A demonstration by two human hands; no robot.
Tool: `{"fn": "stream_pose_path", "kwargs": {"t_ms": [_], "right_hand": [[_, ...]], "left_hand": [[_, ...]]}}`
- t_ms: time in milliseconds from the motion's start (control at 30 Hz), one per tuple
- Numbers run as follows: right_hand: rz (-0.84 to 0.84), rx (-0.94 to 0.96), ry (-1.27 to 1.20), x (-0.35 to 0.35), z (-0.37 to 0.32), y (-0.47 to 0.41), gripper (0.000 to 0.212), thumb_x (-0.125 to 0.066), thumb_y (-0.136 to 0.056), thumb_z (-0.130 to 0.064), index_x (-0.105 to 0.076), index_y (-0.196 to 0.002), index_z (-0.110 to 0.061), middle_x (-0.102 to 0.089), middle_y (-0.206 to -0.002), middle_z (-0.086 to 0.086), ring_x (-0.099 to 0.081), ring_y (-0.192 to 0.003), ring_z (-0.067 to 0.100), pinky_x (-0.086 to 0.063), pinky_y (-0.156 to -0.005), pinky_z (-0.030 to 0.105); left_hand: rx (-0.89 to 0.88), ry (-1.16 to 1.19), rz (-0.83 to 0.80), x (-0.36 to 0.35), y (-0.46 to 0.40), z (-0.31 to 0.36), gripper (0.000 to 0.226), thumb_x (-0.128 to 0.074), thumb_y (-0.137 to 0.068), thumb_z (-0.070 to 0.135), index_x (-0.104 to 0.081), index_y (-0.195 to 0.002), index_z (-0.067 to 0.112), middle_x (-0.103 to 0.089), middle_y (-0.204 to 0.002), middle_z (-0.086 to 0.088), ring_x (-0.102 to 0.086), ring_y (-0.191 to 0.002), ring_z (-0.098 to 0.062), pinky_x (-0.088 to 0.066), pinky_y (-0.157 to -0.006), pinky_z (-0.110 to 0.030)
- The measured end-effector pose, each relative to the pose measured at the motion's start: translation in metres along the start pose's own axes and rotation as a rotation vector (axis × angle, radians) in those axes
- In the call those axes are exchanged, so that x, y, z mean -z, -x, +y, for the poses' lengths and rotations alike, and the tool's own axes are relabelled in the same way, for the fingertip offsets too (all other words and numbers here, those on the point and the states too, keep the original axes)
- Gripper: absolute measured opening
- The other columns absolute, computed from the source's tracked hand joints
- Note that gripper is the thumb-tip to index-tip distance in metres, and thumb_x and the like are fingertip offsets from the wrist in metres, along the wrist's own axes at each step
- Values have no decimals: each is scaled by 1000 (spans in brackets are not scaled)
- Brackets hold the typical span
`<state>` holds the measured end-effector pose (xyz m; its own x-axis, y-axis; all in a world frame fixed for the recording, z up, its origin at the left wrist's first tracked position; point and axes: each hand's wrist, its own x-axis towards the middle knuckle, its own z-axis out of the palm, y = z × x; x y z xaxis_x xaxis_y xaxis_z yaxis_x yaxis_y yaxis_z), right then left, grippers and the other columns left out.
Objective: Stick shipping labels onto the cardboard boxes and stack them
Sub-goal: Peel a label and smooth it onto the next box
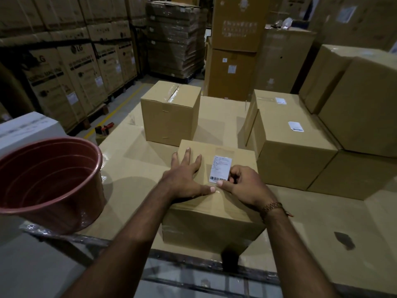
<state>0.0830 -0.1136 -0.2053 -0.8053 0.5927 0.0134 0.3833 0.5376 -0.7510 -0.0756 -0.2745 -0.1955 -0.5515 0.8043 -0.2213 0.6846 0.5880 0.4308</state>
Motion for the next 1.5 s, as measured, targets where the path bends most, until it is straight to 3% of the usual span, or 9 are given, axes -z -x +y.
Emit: {"fn": "stream_pose_path", "kwargs": {"t_ms": [133, 267, 800, 900, 967, 1133, 1300, 1500], "right_hand": [[-18, -3, -22, 1, -1, 1, 27, -85, -88, -38, -78, -97, -15, -65, -75, -4, -60, -70, 13, -57, -77, 43], [-37, 9, -36, 2, -2, 2, 32, -83, -89, -38, -77, -105, -11, -74, -89, 9, -69, -86, 29, -58, -84, 46], [-51, -30, -172, 3, -9, 9, 36, -82, -86, -42, -77, -112, -17, -79, -109, 7, -72, -106, 31, -58, -98, 54], [-64, -46, -248, 5, -10, 8, 14, -78, -96, -32, -77, -110, -29, -79, -111, -8, -73, -105, 13, -58, -101, 44], [-90, -59, -313, 8, -12, 8, 22, -75, -99, -26, -75, -121, -29, -78, -119, -14, -71, -111, 4, -56, -105, 38], [-104, -76, -395, 9, -12, 5, 28, -77, -97, -19, -76, -125, -22, -79, -119, -8, -73, -116, 19, -57, -104, 38], [-88, -66, -480, 6, -12, 3, 30, -72, -97, -5, -74, -127, -14, -79, -121, -3, -73, -116, 16, -58, -95, 24], [-44, -65, -535, 2, -8, 1, 35, -67, -97, 5, -69, -128, -10, -79, -120, 5, -76, -108, 17, -59, -82, 21]], "left_hand": [[-13, -28, -4, 1, 3, -1, 123, -62, -76, 89, 6, -166, 42, 29, -172, 9, 29, -157, -34, -22, -121, -68], [-20, -55, -39, 4, 4, -2, 130, -63, -72, 92, 11, -166, 41, 32, -170, 8, 31, -156, -35, -20, -122, -70], [-23, -45, -78, 9, 7, 0, 135, -69, -69, 89, 11, -166, 40, 33, -170, 8, 35, -154, -34, -19, -125, -68], [-29, -66, -69, 10, 8, -1, 135, -66, -67, 92, 11, -166, 41, 32, -170, 9, 34, -155, -32, -22, -124, -69], [-34, -77, -60, 9, 8, -3, 135, -64, -66, 94, 10, -165, 42, 32, -170, 9, 33, -155, -31, -23, -123, -70], [-64, -119, -3, 6, 9, -9, 134, -56, -63, 101, 7, -166, 42, 27, -172, 11, 28, -158, -29, -35, -117, -68], [-99, -149, 87, -2, 6, -14, 133, -49, -62, 105, 0, -167, 40, 20, -174, 10, 23, -160, -29, -41, -114, -62], [-116, -142, 118, -7, 3, -17, 133, -49, -62, 105, -1, -168, 38, 18, -175, 8, 26, -159, -27, -40, -114, -61]]}}
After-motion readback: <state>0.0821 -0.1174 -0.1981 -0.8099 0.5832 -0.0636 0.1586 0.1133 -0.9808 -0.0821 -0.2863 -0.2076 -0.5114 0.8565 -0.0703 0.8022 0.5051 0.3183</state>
